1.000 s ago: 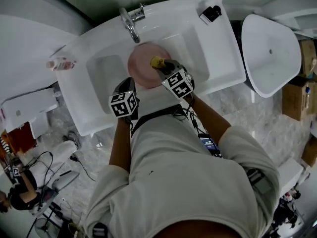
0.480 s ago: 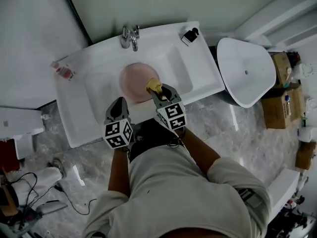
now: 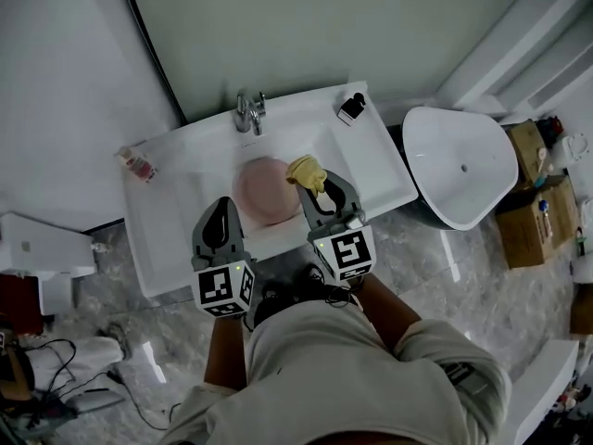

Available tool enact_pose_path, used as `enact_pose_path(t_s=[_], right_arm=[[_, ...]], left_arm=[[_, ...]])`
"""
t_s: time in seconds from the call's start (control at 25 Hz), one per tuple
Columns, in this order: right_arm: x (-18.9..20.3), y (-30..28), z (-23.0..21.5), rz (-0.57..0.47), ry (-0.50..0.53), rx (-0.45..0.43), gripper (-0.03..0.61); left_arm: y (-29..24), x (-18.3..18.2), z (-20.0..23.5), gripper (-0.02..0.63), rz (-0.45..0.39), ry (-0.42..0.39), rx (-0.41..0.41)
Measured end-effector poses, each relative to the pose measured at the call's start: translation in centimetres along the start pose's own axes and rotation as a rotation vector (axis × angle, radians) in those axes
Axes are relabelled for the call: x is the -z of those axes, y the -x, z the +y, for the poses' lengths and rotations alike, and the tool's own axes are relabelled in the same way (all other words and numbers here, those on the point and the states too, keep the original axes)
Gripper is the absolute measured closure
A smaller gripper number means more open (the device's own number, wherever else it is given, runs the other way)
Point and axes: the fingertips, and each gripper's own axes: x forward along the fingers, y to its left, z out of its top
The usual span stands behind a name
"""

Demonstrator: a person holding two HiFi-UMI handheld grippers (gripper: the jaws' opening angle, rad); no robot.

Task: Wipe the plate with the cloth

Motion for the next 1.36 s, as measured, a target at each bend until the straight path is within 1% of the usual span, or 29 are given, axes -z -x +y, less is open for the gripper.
enact_pose_path(t_s=[0.16,0.28,0.44,0.56,0.92,1.36], right_arm=[[-2.9,0.3,-1.7,-0.064,0.009,-0.011,0.485],[-4.3,0.9,-3.6,-0.097,0.009,0.002,0.486],[-4.8,1.2,-5.1,-0.108,0.037,0.000,0.486],[-4.8,1.6,-5.7,-0.111,0.030,-0.004,0.486],[-4.7,1.6,-7.7,-0.114,0.010,-0.005,0.486],[-3.8,1.7,-7.8,-0.101,0.023,-0.028,0.486]], left_arm=[[-0.1,-3.9,-1.0,0.589,-0.074,-0.023,-0.023],[-0.4,-5.2,-2.0,0.589,-0.109,-0.042,-0.043],[-1.1,-4.4,-2.7,0.588,-0.075,-0.042,-0.054],[-1.2,-4.2,-3.1,0.589,-0.053,-0.052,-0.061],[-1.1,-4.7,-4.0,0.588,-0.062,-0.078,-0.100],[-0.9,-3.8,-4.7,0.589,-0.050,-0.084,-0.102]])
